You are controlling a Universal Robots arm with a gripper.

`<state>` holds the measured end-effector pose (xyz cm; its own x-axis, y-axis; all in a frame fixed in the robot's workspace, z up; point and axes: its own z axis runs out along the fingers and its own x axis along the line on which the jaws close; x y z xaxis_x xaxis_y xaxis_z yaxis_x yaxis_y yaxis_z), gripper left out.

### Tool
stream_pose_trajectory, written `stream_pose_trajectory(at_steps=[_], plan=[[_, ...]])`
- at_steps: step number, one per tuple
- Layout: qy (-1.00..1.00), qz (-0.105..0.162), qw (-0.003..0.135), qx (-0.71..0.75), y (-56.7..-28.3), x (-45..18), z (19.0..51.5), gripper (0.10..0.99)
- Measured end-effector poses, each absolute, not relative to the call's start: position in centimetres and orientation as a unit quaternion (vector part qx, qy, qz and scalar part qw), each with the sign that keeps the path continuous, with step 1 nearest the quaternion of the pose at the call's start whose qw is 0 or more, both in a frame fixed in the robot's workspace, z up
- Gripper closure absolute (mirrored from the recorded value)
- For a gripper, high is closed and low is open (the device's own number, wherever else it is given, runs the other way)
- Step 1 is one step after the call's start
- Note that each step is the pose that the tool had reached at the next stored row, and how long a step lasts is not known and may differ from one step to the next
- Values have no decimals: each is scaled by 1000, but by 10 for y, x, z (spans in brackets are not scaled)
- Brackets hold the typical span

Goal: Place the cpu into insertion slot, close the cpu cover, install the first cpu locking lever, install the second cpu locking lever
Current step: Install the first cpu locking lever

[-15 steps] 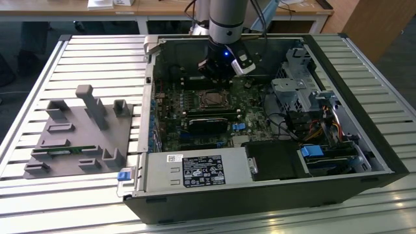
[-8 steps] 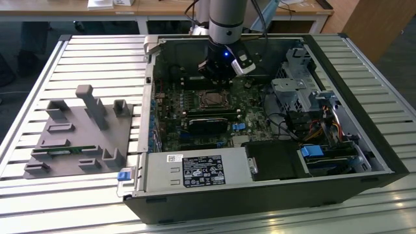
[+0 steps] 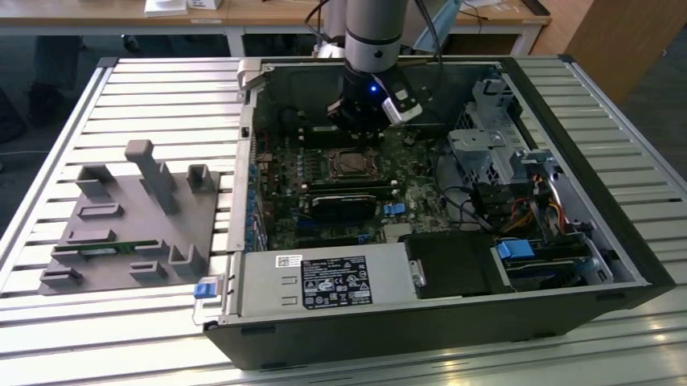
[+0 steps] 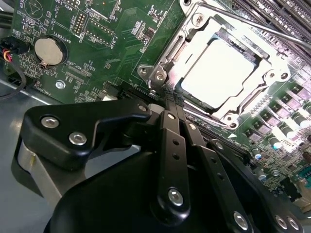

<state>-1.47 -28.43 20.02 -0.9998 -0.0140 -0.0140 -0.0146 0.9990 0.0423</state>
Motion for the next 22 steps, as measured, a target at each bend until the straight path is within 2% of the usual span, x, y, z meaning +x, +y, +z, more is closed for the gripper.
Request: stream_pose_trajectory(at_steps=[22], plan=[[1000,4,6,-7,-279,-13,196,980]])
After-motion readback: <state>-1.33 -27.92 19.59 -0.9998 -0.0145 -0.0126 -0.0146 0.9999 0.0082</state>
